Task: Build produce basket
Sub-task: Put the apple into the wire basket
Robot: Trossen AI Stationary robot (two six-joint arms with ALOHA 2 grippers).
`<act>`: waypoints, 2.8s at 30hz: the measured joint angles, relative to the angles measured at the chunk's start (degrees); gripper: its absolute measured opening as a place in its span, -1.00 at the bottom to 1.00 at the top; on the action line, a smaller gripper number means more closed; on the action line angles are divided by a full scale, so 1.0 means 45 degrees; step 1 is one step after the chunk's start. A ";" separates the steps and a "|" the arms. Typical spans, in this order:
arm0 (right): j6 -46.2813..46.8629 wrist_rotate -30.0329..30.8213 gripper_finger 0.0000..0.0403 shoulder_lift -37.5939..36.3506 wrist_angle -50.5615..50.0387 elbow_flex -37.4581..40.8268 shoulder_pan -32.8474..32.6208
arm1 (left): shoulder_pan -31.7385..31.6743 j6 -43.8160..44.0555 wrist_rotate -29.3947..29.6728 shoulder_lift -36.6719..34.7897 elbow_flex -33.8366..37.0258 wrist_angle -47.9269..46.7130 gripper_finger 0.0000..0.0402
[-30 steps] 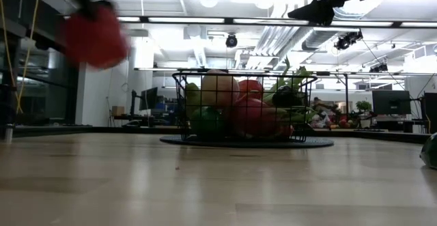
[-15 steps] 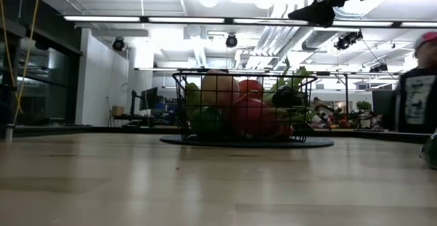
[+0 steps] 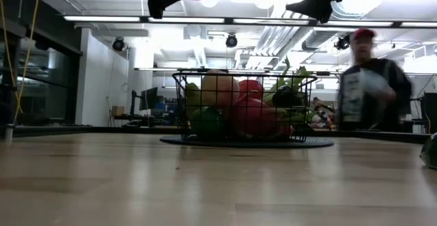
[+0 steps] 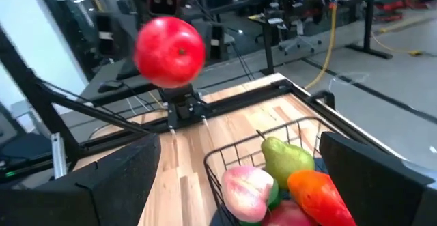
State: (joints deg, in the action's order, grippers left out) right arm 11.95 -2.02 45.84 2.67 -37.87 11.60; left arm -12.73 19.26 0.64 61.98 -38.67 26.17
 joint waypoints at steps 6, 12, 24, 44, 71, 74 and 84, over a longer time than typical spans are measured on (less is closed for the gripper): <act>-0.0094 -0.0331 0.94 0.0000 0.0221 0.0000 0.0000 | 0.0000 -0.0402 0.0000 0.0000 0.0013 0.0078 0.68; -0.0287 -0.0336 0.94 0.0000 0.0234 0.0000 -0.0002 | 0.0000 -0.0416 0.0005 0.0000 0.0013 0.0064 0.69; -0.0425 -0.0569 0.94 0.0000 0.0229 0.0000 0.0000 | 0.0000 -0.0413 0.0049 0.0000 0.0013 0.0050 0.70; -0.0369 -0.0559 0.93 0.0000 0.0171 0.0000 -0.0005 | -0.2224 0.1787 0.2773 0.4529 -0.6951 -1.0012 0.70; 0.0244 -0.0559 0.93 0.0005 -0.0281 0.0000 -0.0002 | -0.2939 0.3361 0.3346 0.8582 -0.7865 -0.9950 0.70; 0.0241 -0.0559 0.93 0.0005 -0.0281 0.0000 -0.0002 | -0.2942 0.3348 0.3342 0.8582 -0.7865 -0.9922 0.71; 0.0241 -0.0559 0.93 0.0005 -0.0281 0.0000 -0.0005 | -0.3122 0.3212 0.3299 0.8506 -0.7855 -0.9917 0.96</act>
State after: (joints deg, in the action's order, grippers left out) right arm 13.04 -4.54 45.87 1.41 -37.87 11.57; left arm -26.78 33.71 15.49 100.25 -74.02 -18.46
